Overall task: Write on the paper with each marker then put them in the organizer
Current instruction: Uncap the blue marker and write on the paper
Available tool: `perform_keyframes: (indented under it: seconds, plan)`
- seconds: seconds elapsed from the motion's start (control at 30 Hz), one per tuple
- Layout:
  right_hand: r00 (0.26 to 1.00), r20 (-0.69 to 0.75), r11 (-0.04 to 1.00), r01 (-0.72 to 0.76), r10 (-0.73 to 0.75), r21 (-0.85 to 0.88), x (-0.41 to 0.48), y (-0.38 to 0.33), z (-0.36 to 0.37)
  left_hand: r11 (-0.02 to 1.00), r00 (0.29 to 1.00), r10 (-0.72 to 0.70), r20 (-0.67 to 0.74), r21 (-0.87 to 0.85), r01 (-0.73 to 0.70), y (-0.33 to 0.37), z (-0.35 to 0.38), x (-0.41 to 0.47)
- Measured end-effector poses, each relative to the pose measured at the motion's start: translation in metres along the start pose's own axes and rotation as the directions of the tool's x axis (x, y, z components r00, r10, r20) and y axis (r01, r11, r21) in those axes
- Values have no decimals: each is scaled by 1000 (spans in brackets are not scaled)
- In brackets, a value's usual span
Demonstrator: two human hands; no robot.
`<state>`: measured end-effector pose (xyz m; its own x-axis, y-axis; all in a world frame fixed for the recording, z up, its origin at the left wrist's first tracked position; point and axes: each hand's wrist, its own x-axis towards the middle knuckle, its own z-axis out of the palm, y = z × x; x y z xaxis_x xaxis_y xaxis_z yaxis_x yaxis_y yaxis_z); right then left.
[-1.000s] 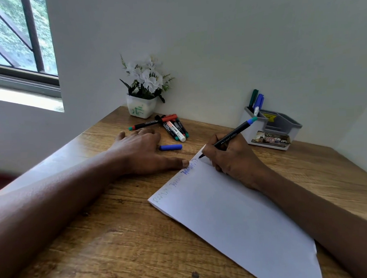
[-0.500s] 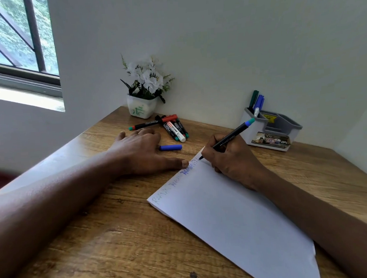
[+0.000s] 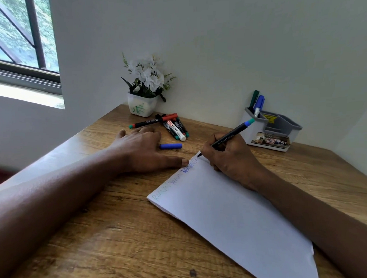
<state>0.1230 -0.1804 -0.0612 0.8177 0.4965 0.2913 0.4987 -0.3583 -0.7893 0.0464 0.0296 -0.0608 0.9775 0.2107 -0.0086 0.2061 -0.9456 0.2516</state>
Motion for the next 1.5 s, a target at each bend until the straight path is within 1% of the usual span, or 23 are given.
perform_keyframes:
  seconds: [0.13,0.3,0.43,0.7,0.93,1.03,1.17,1.4,1.5]
  plan:
    - [999,-30,999,-10,11,38,0,-1,-1,1000,1000,1,-1,13,-1,0,1,1]
    - [999,-30,999,-8,10,44,-2,-1,0,1000,1000,-2,-2,15,2,0,1,1]
    - [998,-59,999,-18,19,30,0,1,1,1000,1000,-9,1,10,9,2,0,0]
    - [998,-42,998,-47,49,43,1,1,1,1000,1000,-3,-6,5,3,1,1,-1]
    - [997,-70,999,-36,36,7,0,1,1,1000,1000,-6,5,19,6,2,0,0]
    - [997,-54,999,-46,47,15,0,0,1,1000,1000,-14,13,17,13,3,-1,-1]
    - [995,-84,998,-57,57,5,1,1,1,1000,1000,-18,21,16,17,4,-2,-1]
    - [995,-72,997,-73,74,25,0,-2,1,999,1000,-22,20,25,22,5,-2,-1]
    - [991,-100,996,-83,85,15,1,-1,2,1000,1000,-14,16,20,14,5,-2,-3]
